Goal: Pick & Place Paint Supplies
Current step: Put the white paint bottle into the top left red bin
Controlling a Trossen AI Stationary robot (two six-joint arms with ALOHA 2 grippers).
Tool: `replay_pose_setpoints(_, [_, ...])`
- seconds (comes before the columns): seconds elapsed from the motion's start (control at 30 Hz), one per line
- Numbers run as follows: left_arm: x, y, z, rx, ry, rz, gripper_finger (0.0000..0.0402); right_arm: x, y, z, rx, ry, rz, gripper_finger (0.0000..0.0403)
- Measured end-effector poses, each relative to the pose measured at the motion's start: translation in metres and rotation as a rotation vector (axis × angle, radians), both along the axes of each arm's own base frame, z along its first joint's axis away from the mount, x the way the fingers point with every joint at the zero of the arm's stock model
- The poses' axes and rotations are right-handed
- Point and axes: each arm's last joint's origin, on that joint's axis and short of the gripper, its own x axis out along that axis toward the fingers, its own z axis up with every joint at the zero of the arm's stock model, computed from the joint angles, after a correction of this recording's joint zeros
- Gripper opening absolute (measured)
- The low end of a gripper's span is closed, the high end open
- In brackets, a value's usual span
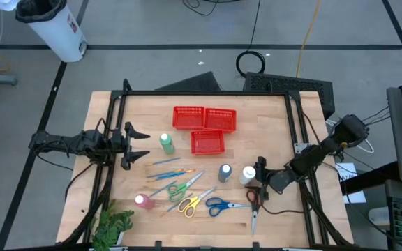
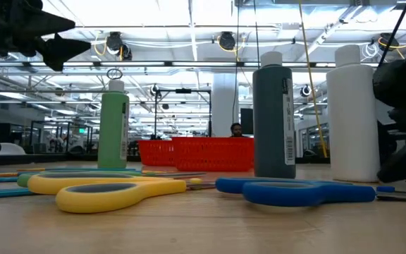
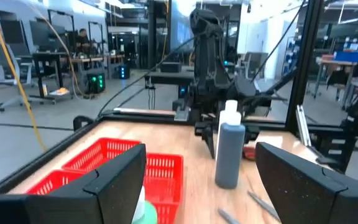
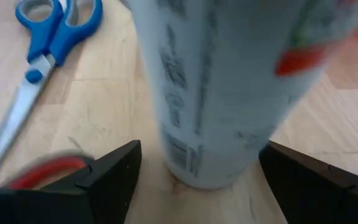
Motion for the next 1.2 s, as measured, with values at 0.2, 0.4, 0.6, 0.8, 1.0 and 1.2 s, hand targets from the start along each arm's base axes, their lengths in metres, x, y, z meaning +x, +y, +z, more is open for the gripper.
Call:
replay_pose_setpoints(0.2, [-0.001, 0.000, 0.007, -0.023, -0.072, -0.003, 0.0310, 0.003, 0.001, 0.005, -0.008, -0.069, -0.037, 0.0276])
replay_pose_setpoints(0.4, [-0.002, 0.000, 0.013, -0.026, -0.141, 0.004, 0.0310, 0.005, 0.001, 0.007, -0.045, -0.100, -0.041, 0.0225])
replay_pose_setpoints(0.6, [-0.004, 0.001, 0.022, -0.055, -0.234, 0.004, 0.0310, 0.005, 0.000, 0.011, -0.045, -0.120, -0.057, 0.0192])
replay_pose_setpoints(0.8, [-0.005, 0.003, 0.043, -0.156, -0.344, 0.065, 0.0310, 0.004, -0.007, 0.037, -0.063, -0.254, -0.151, 0.0191])
replay_pose_setpoints(1.0, [0.032, 0.000, 0.074, -0.140, -0.166, 0.136, 0.0310, 0.017, -0.027, 0.067, -0.142, -0.296, -0.214, 0.0186])
replay_pose_setpoints(1.2, [0.106, -0.004, 0.109, -0.004, -0.006, 0.117, 0.0310, 0.046, -0.048, 0.102, -0.208, -0.138, -0.229, 0.0186])
